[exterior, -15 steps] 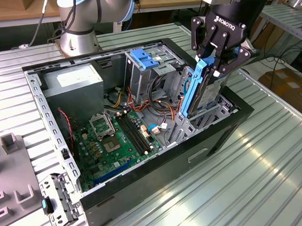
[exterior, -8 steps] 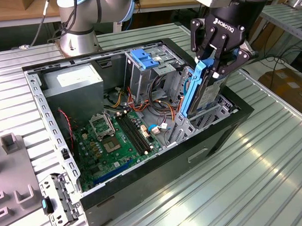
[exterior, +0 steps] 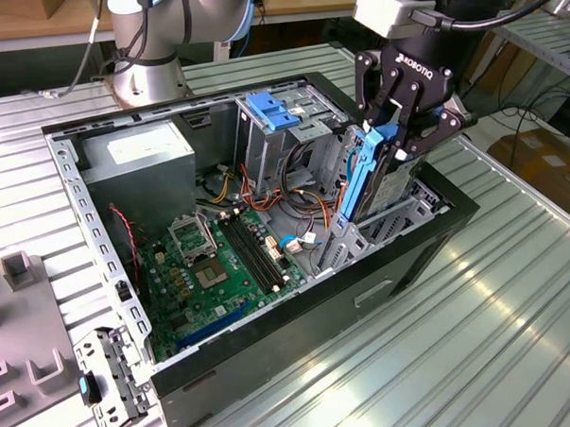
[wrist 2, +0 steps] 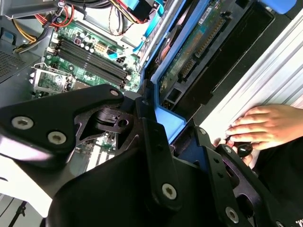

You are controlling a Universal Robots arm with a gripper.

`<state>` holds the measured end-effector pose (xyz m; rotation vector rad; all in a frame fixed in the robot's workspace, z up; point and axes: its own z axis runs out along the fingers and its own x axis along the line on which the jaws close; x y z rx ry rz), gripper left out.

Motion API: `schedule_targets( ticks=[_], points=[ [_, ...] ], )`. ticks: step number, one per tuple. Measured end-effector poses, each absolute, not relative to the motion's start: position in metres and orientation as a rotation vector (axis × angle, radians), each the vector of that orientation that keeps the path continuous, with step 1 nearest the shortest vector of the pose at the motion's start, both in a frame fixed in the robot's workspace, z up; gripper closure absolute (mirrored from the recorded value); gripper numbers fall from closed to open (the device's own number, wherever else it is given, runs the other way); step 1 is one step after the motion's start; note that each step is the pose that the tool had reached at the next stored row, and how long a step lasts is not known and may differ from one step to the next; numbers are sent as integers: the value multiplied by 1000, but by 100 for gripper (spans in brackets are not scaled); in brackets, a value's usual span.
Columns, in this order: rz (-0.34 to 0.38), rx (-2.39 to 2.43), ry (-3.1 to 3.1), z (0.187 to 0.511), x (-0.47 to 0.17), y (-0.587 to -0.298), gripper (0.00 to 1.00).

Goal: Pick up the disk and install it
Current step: 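Insert the disk into the insertion slot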

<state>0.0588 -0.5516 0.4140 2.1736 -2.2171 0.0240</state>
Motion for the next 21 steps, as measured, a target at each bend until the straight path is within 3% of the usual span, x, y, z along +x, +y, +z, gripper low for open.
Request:
schedule_targets(
  ticks=[21],
  points=[
    [24, 2174, -2217, 375, 59, -553, 63]
  ],
)
